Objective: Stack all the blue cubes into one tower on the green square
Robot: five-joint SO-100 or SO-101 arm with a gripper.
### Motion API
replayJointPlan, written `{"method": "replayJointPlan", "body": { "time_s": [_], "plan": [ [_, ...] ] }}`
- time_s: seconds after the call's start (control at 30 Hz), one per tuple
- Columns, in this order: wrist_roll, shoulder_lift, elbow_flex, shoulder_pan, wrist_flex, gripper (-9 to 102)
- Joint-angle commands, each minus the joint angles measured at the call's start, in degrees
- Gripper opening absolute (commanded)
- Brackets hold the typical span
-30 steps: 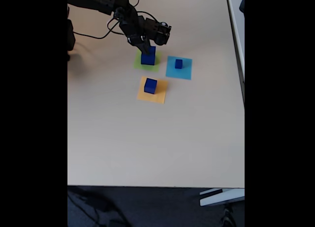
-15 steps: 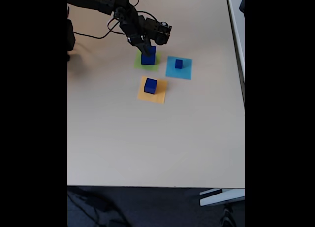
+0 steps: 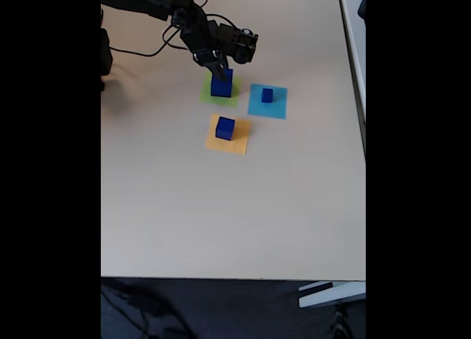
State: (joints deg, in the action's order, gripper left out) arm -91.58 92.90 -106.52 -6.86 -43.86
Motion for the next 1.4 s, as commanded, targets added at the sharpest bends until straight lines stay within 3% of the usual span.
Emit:
{"method": "replayJointPlan", "body": {
  "time_s": [0.0,1.37],
  "plan": [
    [-0.26,0.26,0.88,0.09,1.58,13],
    [1.49,-0.53,-2.72,0.18,1.85,10]
  ]
}}
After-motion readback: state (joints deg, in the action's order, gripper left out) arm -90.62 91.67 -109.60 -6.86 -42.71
